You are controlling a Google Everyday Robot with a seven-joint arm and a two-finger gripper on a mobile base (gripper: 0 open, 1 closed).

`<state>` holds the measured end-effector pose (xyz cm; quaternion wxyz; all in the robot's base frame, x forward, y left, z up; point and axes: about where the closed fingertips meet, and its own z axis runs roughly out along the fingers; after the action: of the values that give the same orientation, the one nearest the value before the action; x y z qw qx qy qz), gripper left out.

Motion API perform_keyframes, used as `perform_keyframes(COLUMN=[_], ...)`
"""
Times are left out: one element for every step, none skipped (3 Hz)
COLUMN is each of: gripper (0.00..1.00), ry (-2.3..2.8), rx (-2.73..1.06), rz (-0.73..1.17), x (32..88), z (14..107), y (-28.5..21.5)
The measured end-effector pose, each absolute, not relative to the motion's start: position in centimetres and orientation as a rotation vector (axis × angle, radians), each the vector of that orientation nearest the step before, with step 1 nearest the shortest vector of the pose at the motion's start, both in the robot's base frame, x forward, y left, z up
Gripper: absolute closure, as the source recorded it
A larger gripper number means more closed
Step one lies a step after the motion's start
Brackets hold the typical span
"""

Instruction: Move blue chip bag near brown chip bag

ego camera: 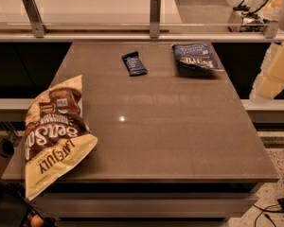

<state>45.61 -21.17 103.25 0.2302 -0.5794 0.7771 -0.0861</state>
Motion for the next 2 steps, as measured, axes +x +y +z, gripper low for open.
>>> perform_keyframes(gripper=[0.00, 0.00], ry=[2.179, 2.211], rx=[-1.478, -1.380], rz=[-0.258, -0.258], x=[50.8, 55.9], z=[104.0, 103.8], y=[-23.0, -24.2])
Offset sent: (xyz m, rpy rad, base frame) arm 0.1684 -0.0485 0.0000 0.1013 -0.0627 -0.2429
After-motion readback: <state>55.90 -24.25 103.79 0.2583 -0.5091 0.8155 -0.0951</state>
